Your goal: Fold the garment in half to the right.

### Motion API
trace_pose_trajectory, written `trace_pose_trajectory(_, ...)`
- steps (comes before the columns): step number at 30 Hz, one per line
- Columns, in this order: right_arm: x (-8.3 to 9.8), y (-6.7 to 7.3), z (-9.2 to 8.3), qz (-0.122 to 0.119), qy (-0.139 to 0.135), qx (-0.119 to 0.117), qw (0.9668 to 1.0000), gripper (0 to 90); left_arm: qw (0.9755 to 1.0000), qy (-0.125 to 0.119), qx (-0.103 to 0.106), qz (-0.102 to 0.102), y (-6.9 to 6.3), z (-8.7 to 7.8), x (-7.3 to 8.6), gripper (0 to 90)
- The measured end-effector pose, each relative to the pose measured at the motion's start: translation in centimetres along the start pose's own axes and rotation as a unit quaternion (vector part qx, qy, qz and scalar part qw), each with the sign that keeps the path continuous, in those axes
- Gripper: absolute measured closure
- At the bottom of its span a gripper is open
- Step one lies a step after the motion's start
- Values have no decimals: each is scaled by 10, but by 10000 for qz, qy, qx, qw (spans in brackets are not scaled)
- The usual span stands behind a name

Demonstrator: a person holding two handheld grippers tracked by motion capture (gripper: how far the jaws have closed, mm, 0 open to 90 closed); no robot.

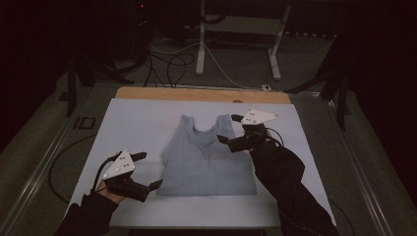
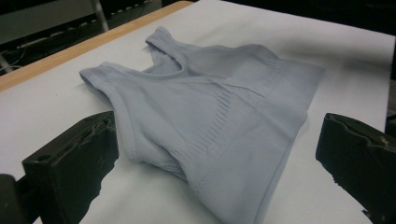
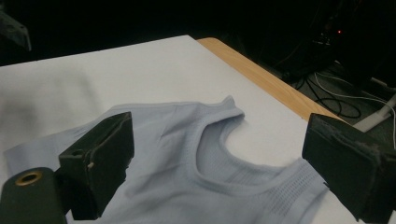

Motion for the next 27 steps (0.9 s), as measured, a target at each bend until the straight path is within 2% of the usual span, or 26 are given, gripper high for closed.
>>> trace_pose_trajectory(5, -8, -2, 15, -55, 56, -36, 10000, 93, 10000, 44, -57, -23, -3, 7, 0, 3)
trace_pose_trajectory(8, -13, -2, 23, 2, 33, -90, 10000, 93, 10000, 84, -42, -9, -4, 9, 2, 3)
trace_pose_trajectory(13, -19, -1, 34, 30, -10, -161, 9999, 93, 9999, 54, 9, -96, -4, 13, 4, 3)
trace_pose_trajectory(15, -24, 0, 43, 7, 7, -201, 9998, 93, 9999, 67, -19, -101, -4, 16, 6, 3)
trace_pose_trajectory(17, -27, 1, 51, 16, 26, -214, 9998, 93, 9999, 88, 51, -132, -5, 20, 7, 3)
trace_pose_trajectory(20, -31, 4, 62, -1, 74, -208, 9998, 93, 9999, 109, -35, -74, -5, 24, 9, 4)
trace_pose_trajectory(23, -34, 8, 73, 36, 123, -258, 9996, 93, 9998, 198, -77, -52, -5, 27, 12, 4)
trace_pose_trajectory(25, -36, 10, 80, -23, 170, -296, 9994, 93, 9996, 270, -84, -14, -4, 30, 14, 4)
trace_pose_trajectory(27, -37, 11, 87, -32, 201, -329, 9992, 93, 9992, 379, -65, -64, -4, 33, 16, 4)
Point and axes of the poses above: each handheld gripper's, and its own axes: z roughly forward along the jaws, x roughly out of its underside, y roughly to its left, the point moved 4 cm from there along z, roughly forward along the jaws, and after that the axes turned 12 degrees about y, right-handed, at the moved point
